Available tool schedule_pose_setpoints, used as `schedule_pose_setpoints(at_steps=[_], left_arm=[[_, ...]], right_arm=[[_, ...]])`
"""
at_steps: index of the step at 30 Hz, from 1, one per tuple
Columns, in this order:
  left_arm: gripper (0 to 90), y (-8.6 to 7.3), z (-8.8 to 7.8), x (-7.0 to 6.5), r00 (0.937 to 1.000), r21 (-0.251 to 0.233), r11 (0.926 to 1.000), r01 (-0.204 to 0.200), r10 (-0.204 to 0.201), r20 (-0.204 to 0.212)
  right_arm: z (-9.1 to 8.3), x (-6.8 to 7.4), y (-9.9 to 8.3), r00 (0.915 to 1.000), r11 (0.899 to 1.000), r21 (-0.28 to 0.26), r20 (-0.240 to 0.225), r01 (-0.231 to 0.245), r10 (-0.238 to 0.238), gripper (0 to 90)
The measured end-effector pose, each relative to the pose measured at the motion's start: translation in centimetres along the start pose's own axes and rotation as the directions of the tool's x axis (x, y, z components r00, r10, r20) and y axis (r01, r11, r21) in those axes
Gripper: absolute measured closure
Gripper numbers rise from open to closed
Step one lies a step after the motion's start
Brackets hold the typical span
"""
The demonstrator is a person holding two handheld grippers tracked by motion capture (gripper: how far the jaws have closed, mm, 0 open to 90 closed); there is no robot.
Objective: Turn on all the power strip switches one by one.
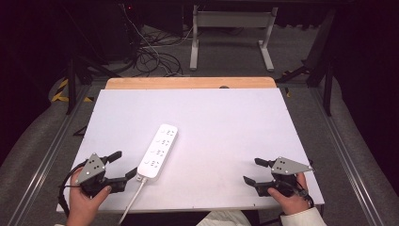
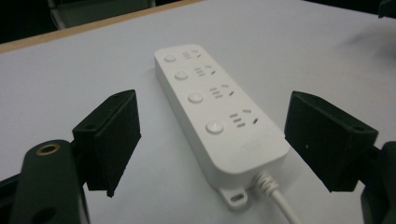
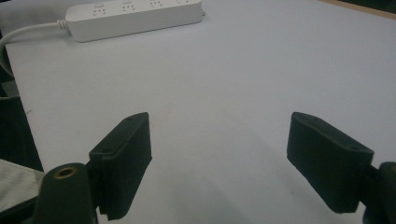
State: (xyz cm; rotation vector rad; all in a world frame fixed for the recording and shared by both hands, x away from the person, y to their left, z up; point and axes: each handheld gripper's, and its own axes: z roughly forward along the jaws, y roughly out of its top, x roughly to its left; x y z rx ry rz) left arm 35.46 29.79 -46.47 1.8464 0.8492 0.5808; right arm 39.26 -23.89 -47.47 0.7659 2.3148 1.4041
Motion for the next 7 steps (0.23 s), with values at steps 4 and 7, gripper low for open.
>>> schedule_pose_setpoints(at_steps=[4,7], left_arm=[[18.7,-0.76,-0.64,0.17,0.9992,-0.006,0.9991,-0.041,0.041,0.001],[16.7,-0.78,-1.07,0.48,0.999,-0.034,0.9992,-0.022,0.023,0.039]], right_arm=[[0.02,-0.05,0.0,1.0,1.0,0.003,0.002,0.001,-0.001,22.2],[0.04,-0.11,-0.02,1.0,1.0,0.004,0.004,0.002,-0.002,21.9]])
